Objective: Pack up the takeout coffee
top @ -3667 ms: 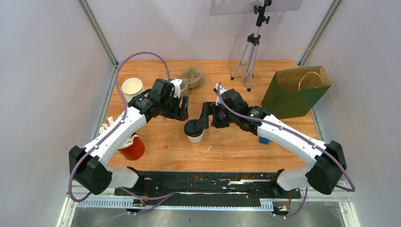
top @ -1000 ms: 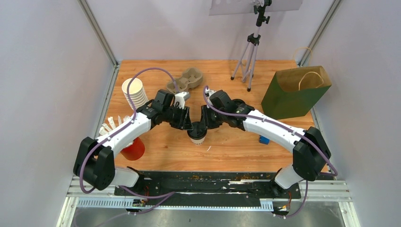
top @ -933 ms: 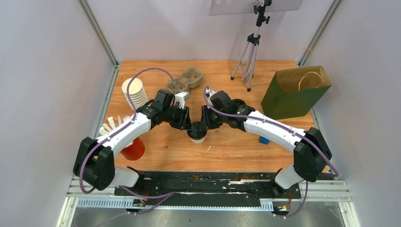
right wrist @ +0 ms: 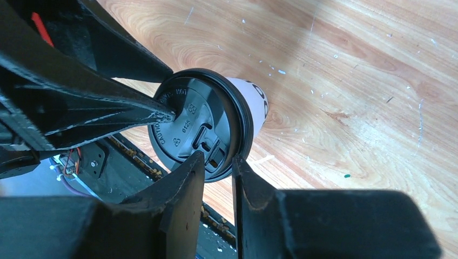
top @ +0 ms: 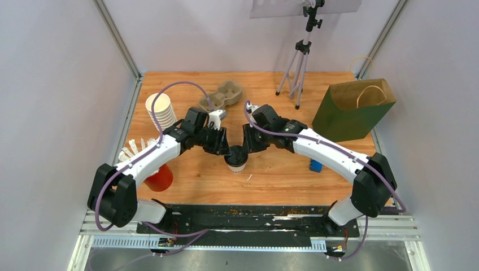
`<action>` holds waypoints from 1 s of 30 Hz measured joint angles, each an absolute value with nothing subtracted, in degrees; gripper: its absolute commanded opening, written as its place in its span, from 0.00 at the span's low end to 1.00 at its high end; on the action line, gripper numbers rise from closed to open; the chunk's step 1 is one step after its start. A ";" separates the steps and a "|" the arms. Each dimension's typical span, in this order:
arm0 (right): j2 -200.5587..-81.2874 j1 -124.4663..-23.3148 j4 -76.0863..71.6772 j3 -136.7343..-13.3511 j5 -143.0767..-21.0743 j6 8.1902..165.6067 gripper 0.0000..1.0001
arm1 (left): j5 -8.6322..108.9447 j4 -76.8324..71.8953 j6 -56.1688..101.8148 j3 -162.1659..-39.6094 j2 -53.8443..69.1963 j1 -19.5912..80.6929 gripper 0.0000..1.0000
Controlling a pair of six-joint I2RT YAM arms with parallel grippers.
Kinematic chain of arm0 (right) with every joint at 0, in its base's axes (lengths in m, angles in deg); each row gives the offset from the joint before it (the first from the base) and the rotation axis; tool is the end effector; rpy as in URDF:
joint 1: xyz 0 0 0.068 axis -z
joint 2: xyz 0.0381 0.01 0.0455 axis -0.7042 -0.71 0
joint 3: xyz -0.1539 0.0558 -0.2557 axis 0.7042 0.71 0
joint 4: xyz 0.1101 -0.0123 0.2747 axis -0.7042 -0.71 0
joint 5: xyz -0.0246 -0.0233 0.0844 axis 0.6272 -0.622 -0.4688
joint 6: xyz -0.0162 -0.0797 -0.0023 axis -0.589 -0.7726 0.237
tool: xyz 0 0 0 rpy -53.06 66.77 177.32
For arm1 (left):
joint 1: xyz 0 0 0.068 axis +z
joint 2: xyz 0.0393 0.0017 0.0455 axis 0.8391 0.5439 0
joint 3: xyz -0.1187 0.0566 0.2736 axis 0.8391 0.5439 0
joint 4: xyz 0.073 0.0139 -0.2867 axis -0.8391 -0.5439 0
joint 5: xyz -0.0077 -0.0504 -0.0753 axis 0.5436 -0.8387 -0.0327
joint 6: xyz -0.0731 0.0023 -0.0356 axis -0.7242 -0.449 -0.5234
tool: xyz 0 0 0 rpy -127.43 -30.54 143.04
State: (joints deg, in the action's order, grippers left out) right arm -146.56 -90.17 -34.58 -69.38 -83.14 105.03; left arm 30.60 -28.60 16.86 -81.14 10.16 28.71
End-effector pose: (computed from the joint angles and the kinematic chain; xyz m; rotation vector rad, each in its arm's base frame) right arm 0.2614 0.2804 0.2753 -0.5254 2.5092 0.7009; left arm 0.2720 -0.1840 0.2320 0.4657 2.4839 -0.9357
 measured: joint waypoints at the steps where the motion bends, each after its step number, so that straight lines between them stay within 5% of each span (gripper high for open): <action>1: -147.00 -90.17 -34.56 -69.38 -83.23 105.03 0.26 | 30.60 -28.60 16.86 -81.14 10.16 28.71 0.47; 30: -142.41 -89.87 -19.02 -54.59 -83.89 107.24 0.20 | 29.84 -24.52 14.70 -77.89 8.95 28.71 0.47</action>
